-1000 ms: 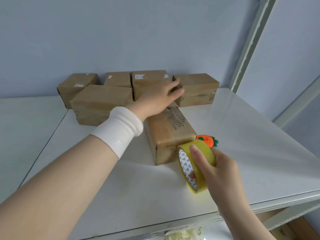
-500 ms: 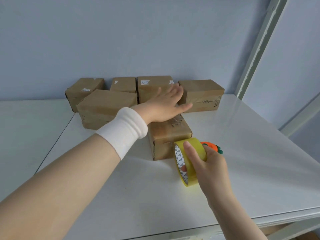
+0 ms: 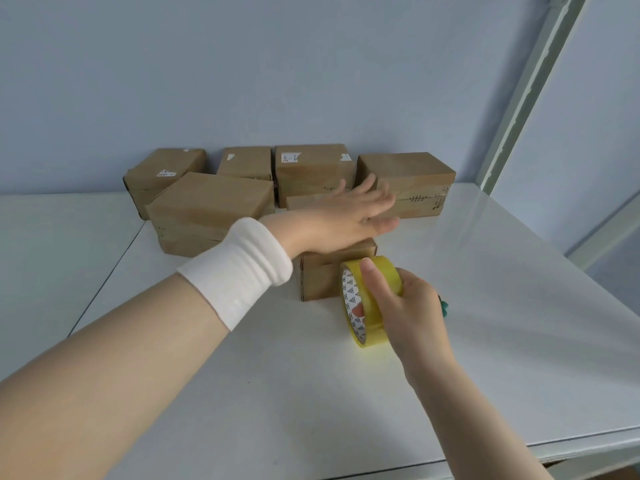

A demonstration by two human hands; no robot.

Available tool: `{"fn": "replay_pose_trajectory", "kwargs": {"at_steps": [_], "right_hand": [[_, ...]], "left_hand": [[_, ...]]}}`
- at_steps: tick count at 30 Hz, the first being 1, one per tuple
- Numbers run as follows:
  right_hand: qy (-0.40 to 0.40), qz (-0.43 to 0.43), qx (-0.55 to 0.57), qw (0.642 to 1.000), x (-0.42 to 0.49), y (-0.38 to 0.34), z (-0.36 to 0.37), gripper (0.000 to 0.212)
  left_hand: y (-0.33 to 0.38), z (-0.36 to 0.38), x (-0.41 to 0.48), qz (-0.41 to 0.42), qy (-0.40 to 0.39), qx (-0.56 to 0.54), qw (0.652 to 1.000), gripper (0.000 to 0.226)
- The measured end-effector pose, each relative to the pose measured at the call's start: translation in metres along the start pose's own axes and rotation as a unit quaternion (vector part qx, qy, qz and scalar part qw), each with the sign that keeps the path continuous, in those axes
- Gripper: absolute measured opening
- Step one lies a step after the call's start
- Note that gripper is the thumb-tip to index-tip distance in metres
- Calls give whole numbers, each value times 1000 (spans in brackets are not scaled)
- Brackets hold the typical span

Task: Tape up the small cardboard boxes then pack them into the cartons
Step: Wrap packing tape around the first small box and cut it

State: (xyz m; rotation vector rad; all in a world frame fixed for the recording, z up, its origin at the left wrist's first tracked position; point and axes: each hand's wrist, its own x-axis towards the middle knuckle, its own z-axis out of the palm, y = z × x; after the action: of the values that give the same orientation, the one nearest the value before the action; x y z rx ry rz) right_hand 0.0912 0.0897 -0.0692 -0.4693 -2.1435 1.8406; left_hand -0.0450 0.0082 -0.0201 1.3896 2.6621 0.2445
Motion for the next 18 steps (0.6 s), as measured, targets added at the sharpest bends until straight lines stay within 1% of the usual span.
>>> {"fn": "replay_pose_trajectory", "kwargs": {"at_steps": [3, 5, 7, 8, 12, 14, 16, 18], "right_hand": [[-23, 9, 16, 1000, 4, -1, 0, 32], [-71, 20, 68, 995, 3, -1, -5, 24], [-119, 4, 77, 990, -4, 3, -9, 16], [-123, -4, 66, 990, -8, 6, -10, 16], [-79, -17, 50, 996, -17, 9, -16, 23], [-72, -14, 41, 996, -17, 7, -19, 25], [-74, -15, 38, 996, -18, 5, -19, 25], [-76, -12, 51, 996, -19, 4, -18, 24]], "left_hand": [[-8, 16, 0, -4, -8, 72, 997, 58], [-11, 21, 3, -5, -8, 73, 997, 57], [-13, 18, 5, -2, 2, 59, 998, 56], [-14, 17, 6, 0, 6, 55, 998, 56], [-14, 21, 4, 0, 1, 55, 999, 55], [-12, 17, 4, -7, -8, 52, 999, 55], [-9, 9, 6, -22, -19, 7, 1000, 59], [-7, 4, 10, -33, -2, -30, 999, 66]]}}
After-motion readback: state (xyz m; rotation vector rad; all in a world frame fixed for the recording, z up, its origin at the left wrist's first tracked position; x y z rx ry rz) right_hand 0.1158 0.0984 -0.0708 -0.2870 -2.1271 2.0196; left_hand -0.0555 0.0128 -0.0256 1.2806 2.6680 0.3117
